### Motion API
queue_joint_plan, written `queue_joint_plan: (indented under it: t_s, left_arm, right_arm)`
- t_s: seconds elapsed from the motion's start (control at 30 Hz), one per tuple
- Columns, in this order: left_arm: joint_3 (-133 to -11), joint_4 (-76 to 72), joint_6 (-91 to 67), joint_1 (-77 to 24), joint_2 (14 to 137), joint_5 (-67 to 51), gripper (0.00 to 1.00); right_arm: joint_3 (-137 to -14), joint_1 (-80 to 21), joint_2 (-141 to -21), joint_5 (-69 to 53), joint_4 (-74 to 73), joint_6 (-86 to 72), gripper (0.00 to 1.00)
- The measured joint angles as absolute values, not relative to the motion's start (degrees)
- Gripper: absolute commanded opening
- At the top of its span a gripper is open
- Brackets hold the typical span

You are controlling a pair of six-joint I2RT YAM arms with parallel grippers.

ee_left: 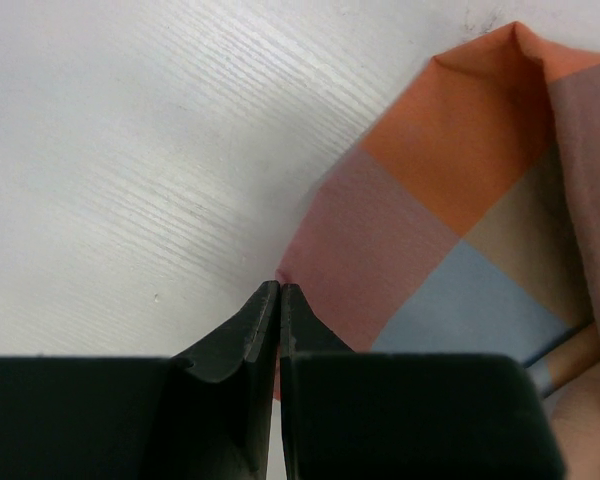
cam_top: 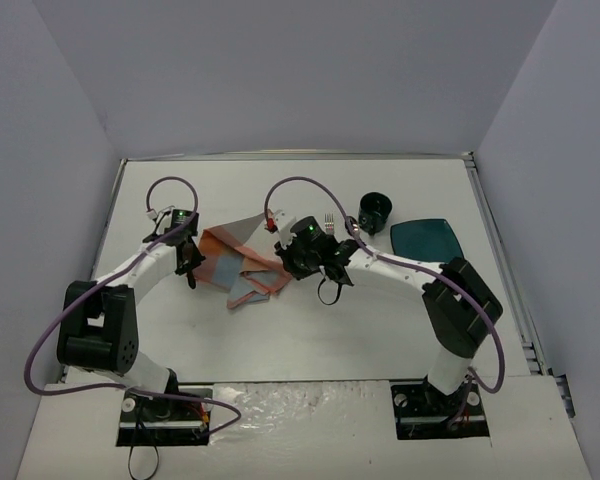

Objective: Set the dinner table for one person

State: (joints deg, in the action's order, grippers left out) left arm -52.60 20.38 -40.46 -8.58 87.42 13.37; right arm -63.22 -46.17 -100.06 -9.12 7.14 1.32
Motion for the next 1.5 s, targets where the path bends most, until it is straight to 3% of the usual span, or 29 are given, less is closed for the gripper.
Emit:
queue_joint_plan:
  t_s: [0.3, 0.77, 1.23, 1.5]
  left_arm:
    - [-55.47, 20.77, -32.82, -8.67, 75.74, 12.93, 0.0]
    - [-75.98, 23.29, -14.14, -8.67, 58.93, 17.83, 0.0]
    - [-82.71, 30.1, -3.43, -8.67, 38.95, 24.57, 0.0]
    - [-81.94, 31.8, -0.75, -8.67, 35.57, 29.23, 0.0]
  right_arm:
    - [-66.91, -46.15, -90.0, -1.0, 4.61, 0.41, 0.0]
    - [-82.22, -46.11, -79.16, 9.03, -1.42, 3.01, 0.0]
    - [-81.26, -47.09, -62.27, -5.62, -8.99, 1.78, 0.0]
    - [-79.28, -47.46, -62.58, -9.78, -9.8, -1.41, 0.0]
